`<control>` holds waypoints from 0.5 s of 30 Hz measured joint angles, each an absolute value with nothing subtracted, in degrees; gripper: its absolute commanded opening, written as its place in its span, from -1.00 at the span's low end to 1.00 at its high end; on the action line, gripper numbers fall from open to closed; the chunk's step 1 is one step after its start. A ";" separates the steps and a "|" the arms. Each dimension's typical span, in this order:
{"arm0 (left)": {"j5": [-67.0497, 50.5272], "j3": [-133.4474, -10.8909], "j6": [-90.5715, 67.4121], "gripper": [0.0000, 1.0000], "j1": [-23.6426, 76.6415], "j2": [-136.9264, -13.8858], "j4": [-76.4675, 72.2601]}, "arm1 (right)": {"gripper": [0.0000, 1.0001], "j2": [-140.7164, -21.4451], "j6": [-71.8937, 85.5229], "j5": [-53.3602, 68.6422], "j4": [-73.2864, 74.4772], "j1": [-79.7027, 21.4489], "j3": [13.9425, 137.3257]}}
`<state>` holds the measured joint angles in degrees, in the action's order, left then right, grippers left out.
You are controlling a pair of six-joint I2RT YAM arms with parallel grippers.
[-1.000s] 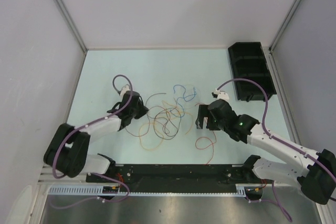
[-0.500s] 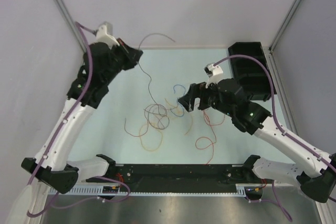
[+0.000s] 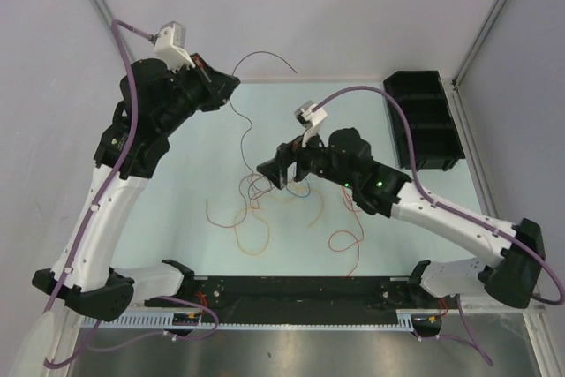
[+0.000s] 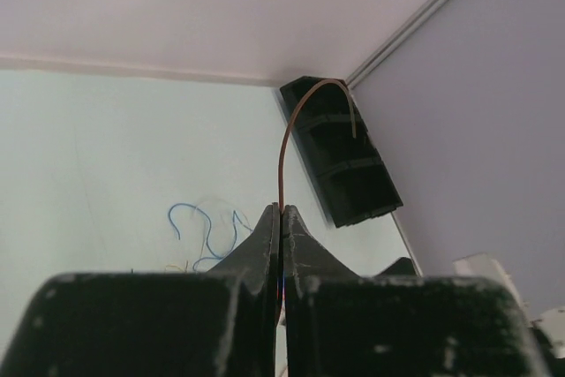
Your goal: Untangle the cables
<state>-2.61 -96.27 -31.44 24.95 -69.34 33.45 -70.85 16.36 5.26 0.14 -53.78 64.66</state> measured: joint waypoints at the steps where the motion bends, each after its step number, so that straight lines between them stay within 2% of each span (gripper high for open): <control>1: -2.79 -96.09 -31.44 -0.99 24.95 -69.34 33.80 | 0.87 -72.25 15.99 5.02 -0.62 -54.30 64.66; 8: -3.29 -95.11 -31.44 -0.99 24.95 -68.69 34.15 | 0.74 -81.93 14.72 4.36 -7.77 -55.92 64.69; 12: -3.29 -93.89 -31.44 -0.99 24.95 -67.90 34.20 | 0.54 -85.93 14.96 3.95 -11.84 -55.90 64.99; 15: -3.29 -93.36 -31.46 -0.99 24.95 -67.53 34.20 | 0.54 -88.62 15.44 3.90 -14.11 -55.92 65.89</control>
